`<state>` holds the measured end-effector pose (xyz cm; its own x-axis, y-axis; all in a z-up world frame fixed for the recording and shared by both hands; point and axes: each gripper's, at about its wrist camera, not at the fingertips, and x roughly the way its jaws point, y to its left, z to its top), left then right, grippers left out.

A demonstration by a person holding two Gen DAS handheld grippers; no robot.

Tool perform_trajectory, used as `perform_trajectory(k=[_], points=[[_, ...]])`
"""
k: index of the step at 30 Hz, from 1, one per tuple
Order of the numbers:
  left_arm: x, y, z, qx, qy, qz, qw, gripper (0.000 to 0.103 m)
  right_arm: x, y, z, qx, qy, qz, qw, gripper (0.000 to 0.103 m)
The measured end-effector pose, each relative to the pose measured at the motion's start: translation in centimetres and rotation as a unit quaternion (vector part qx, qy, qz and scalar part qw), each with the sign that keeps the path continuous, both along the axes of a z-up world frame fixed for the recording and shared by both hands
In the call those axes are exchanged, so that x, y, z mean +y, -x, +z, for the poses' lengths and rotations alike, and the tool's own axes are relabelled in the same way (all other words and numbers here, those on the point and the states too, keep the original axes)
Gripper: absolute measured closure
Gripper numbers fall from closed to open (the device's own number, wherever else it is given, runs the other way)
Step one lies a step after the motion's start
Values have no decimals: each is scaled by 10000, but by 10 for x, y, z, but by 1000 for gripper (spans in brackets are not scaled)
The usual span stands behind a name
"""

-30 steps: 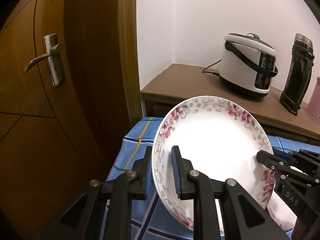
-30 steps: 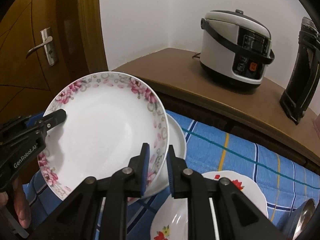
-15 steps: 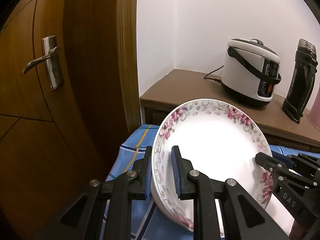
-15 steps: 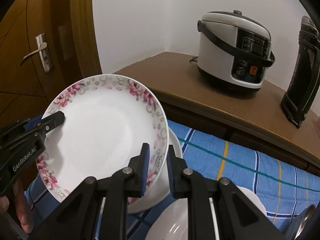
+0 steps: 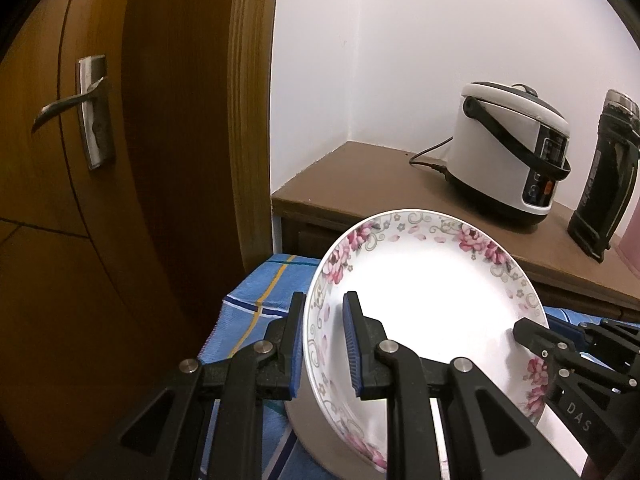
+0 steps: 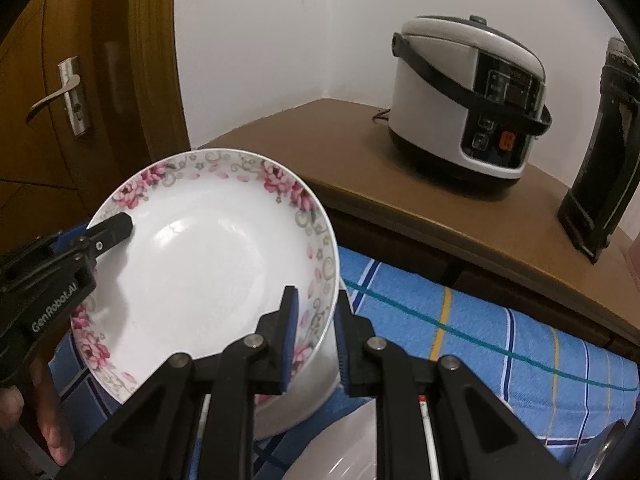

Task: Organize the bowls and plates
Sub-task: 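Lower the pink-floral bowl onto the grey plate with the left tool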

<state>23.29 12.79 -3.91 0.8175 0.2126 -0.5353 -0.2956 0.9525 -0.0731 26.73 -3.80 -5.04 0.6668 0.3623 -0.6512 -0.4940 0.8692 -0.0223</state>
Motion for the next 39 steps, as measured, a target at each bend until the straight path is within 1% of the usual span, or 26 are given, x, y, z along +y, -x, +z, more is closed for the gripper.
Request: perform_trajectory(k=[2, 4, 11, 17, 27, 31, 36, 39], points=[[0, 0, -2, -16, -18, 46, 10000, 83, 0, 0, -1, -11, 6, 11, 10000, 86], [1, 0, -3, -37, 43, 49, 10000, 83, 1, 0, -3, -8, 21, 15, 10000, 85], [1, -4, -7, 21, -54, 157, 9999, 83, 4, -3, -7, 33, 21, 76, 10000, 85], [-4, -9, -12, 125, -147, 143, 9997, 83, 4, -10, -8, 108, 137, 53, 9998, 85], [-3, -21, -24, 465, -95, 89, 9988, 83, 11, -19, -18, 297, 334, 43, 9990, 85], [-4, -21, -26, 489, -112, 86, 9987, 83, 16, -26, -20, 369, 340, 39, 9987, 85], [-2, -25, -31, 574, -9, 52, 9983, 83, 20, -30, -22, 393, 403, 31, 9984, 85], [-2, -27, -34, 628, -22, 37, 9980, 83, 22, -32, -25, 407, 431, 12, 9982, 85]])
